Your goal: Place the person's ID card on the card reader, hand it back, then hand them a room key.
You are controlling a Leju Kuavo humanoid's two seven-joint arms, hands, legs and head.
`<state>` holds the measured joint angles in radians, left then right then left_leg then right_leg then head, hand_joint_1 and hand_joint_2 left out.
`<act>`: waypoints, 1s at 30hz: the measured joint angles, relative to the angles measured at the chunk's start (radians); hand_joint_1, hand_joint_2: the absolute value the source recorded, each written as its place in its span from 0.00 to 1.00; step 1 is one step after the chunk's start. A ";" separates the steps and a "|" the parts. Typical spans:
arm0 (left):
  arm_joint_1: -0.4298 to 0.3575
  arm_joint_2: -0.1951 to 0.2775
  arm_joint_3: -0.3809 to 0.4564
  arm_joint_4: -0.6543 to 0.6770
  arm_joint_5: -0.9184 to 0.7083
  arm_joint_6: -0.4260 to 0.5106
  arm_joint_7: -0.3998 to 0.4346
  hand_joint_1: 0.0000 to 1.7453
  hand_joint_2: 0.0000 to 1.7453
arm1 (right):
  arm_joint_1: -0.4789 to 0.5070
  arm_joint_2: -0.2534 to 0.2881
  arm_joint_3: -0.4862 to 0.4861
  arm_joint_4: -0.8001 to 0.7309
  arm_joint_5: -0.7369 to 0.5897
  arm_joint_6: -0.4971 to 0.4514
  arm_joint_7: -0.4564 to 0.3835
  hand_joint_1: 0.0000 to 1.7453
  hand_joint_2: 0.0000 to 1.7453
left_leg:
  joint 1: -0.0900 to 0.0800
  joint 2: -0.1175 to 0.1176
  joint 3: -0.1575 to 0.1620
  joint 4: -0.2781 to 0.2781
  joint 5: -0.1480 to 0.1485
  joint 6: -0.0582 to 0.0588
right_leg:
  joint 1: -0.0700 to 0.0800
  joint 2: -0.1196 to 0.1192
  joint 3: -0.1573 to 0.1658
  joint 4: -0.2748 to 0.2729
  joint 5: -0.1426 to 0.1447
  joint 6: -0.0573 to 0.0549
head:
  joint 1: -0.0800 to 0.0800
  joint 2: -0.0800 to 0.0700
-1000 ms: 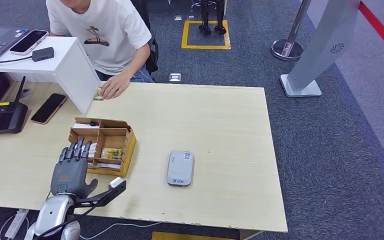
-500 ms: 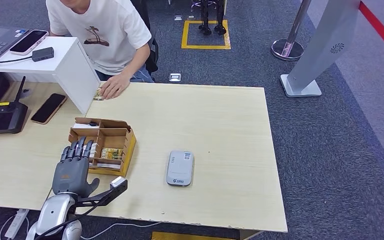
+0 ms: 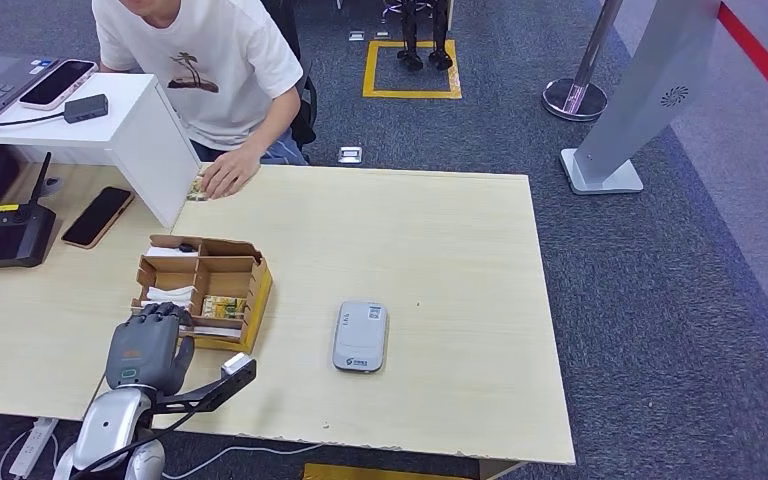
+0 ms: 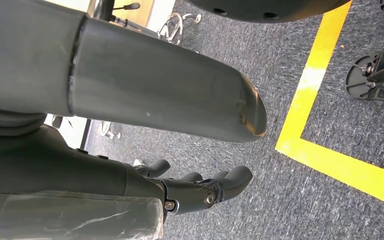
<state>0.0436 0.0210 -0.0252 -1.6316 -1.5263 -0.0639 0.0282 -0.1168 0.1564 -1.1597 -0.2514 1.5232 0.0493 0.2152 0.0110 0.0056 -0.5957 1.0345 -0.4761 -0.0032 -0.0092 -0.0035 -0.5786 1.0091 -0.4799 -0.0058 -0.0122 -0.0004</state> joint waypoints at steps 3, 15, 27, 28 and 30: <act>0.000 -0.002 0.000 0.000 0.000 0.000 -0.002 1.00 1.00 | 0.000 0.000 0.000 0.000 0.000 0.000 0.000 0.00 0.00 | 0.000 0.000 0.000 0.000 0.000 0.000 | 0.000 0.000 0.000 0.000 0.000 0.000 | 0.000 0.000; -0.001 -0.003 0.000 0.000 0.000 0.015 -0.017 1.00 1.00 | 0.000 0.000 0.000 0.000 -0.005 -0.003 -0.003 0.00 0.00 | 0.000 0.000 0.000 0.000 0.000 0.000 | 0.000 0.000 0.000 0.000 0.000 0.000 | 0.000 0.000; -0.019 0.002 0.000 -0.006 0.000 0.010 -0.040 1.00 1.00 | 0.000 0.000 0.000 0.000 -0.004 -0.004 -0.007 0.00 0.00 | 0.000 0.000 0.000 0.000 0.000 0.000 | 0.000 0.000 0.000 0.000 0.000 0.000 | 0.000 0.000; -0.026 0.006 0.000 -0.011 0.001 0.006 -0.046 1.00 1.00 | 0.000 0.000 0.000 0.000 -0.005 -0.004 -0.008 0.00 0.00 | 0.000 0.000 0.000 0.000 0.000 0.000 | 0.000 0.000 0.000 0.000 0.000 0.000 | 0.000 0.000; -0.042 0.022 0.000 -0.024 0.002 -0.008 -0.057 1.00 1.00 | 0.000 0.000 0.000 0.000 -0.005 -0.005 -0.012 0.00 0.00 | 0.000 0.000 0.000 0.000 0.000 0.000 | 0.000 0.000 0.000 0.000 0.000 0.000 | 0.000 0.000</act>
<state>0.0020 0.0431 -0.0254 -1.6554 -1.5238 -0.0714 -0.0285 -0.1168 0.1564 -1.1600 -0.2514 1.5182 0.0446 0.2031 0.0111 0.0056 -0.5956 1.0345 -0.4759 -0.0033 -0.0091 -0.0035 -0.5786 1.0092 -0.4798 -0.0059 -0.0121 -0.0004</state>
